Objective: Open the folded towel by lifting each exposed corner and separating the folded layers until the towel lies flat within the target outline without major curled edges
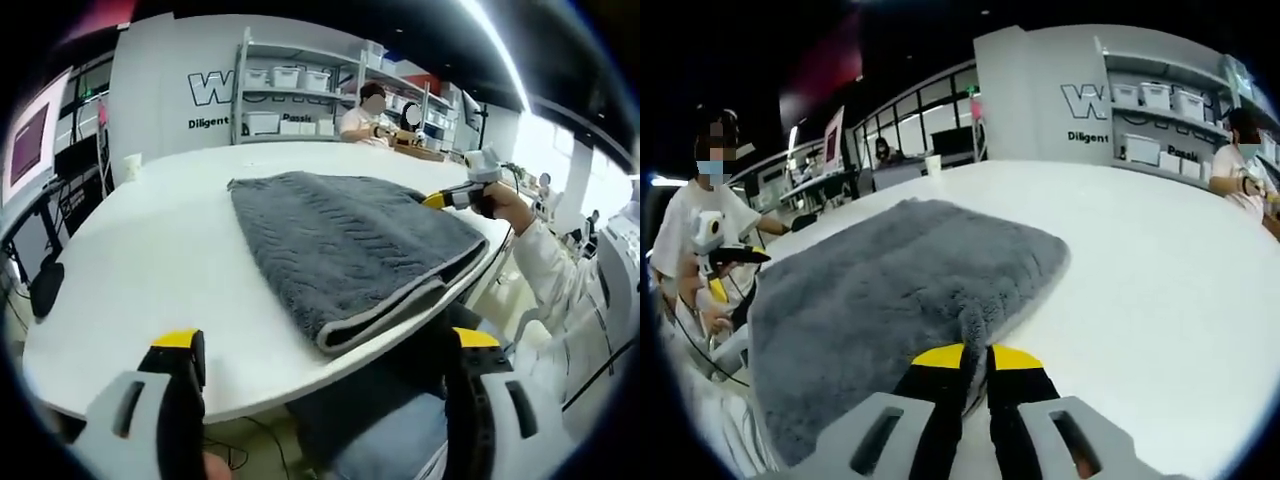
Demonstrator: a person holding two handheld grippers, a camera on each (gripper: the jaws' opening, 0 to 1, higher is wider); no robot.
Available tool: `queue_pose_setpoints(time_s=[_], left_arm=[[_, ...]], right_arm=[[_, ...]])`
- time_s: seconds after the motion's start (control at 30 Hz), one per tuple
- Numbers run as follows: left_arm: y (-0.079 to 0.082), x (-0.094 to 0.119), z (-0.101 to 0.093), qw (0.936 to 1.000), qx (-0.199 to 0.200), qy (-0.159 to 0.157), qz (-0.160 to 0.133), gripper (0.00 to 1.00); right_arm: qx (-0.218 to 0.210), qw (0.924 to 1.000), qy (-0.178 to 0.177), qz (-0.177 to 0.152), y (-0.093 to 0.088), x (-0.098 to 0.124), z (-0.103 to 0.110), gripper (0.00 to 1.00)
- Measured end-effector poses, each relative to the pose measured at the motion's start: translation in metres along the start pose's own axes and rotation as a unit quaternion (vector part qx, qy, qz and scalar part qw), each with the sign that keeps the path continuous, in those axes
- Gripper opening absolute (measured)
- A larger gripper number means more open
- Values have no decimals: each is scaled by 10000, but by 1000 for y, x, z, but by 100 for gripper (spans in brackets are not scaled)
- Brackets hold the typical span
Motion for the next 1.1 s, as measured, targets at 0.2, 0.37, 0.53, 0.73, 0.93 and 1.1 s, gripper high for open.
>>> queue_pose_setpoints(time_s=[0.2, 0.37, 0.53, 0.73, 0.93, 1.1], left_arm=[[1, -2, -2, 10000, -6, -67, -7, 98], [3, 1, -1, 10000, -19, -13, -7, 98], [3, 4, -1, 10000, 2, 25, -59, 98], [2, 3, 0, 10000, 24, -7, -72, 98], [2, 5, 0, 9999, 32, 5, -110, 98], [2, 6, 2, 9999, 59, 12, -142, 98]], right_arm=[[4, 9998, -159, 84, -2, 11, -19, 1], [34, 9996, -239, 155, -3, 18, -29, 1], [93, 9990, -358, 258, -3, 24, -40, 1], [91, 9979, -516, 391, -4, 34, -56, 1], [80, 9966, -635, 517, -7, 44, -71, 1], [121, 9948, -779, 651, -9, 54, -85, 1]])
Point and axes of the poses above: the point that each gripper's makers call its tool centre point, and the gripper's own axes: x roughly backward along the fingers, z roughly to its left, y roughly out of its top, the point moved 5 cm from there along x, roughly backward along the fingers, and after that the axes turned 3 degrees about y, right-handed, at the moved point
